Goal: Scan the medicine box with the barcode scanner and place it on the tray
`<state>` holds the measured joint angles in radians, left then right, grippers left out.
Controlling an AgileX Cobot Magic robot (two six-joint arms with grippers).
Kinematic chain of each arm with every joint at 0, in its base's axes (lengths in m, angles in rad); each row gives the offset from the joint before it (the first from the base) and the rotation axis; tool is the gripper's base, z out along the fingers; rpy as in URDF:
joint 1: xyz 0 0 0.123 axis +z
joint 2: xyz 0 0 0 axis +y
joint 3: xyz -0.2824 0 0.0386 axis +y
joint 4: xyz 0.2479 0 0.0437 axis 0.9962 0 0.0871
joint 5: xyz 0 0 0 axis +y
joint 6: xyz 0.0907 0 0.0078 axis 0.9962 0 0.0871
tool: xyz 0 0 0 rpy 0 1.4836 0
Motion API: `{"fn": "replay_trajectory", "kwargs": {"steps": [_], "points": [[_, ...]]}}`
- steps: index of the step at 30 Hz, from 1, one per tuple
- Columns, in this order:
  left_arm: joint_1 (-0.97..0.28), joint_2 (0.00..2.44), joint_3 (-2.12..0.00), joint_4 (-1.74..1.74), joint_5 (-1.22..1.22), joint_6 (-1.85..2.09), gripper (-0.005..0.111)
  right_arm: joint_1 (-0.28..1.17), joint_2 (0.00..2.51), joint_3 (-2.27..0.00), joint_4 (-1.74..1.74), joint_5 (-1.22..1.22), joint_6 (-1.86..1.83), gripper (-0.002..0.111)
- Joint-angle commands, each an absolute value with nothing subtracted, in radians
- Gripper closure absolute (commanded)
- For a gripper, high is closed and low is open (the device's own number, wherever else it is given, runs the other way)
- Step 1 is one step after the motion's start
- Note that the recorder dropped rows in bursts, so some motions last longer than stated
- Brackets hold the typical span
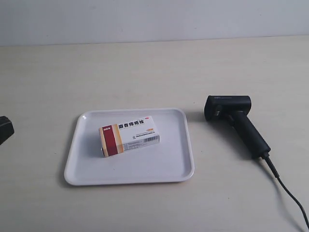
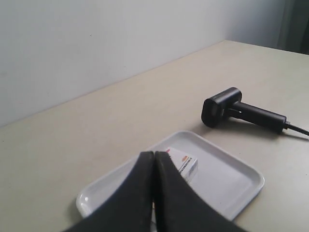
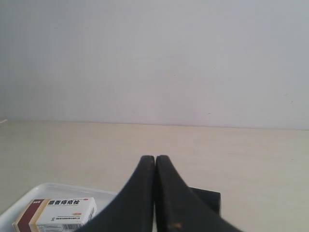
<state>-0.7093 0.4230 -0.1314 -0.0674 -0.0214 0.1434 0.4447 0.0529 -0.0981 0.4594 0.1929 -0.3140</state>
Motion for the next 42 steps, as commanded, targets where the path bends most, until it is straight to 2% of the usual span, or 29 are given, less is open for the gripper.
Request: {"fn": "replay_trajectory", "kwargs": {"steps": [1, 9, 14, 24, 42], "points": [[-0.644, 0.360, -0.088, -0.056, -0.062, 0.172, 0.104, 0.442, 0.046, -0.097, 0.464, 0.192, -0.312, 0.108], [-0.172, 0.173, 0.000, -0.065, -0.019, 0.142, 0.104, 0.442, 0.046, -0.097, 0.464, 0.192, -0.312, 0.108], [-0.021, 0.152, 0.000, -0.065, -0.016, 0.142, 0.104, 0.442, 0.046, -0.097, 0.464, 0.192, -0.312, 0.108], [0.033, 0.000, 0.000, -0.045, 0.112, 0.150, 0.104, 0.442, 0.046, -0.097, 0.464, 0.192, -0.312, 0.108], [0.037, 0.000, 0.000, -0.044, 0.152, 0.152, 0.104, 0.442, 0.046, -0.097, 0.464, 0.192, -0.312, 0.108]]}}
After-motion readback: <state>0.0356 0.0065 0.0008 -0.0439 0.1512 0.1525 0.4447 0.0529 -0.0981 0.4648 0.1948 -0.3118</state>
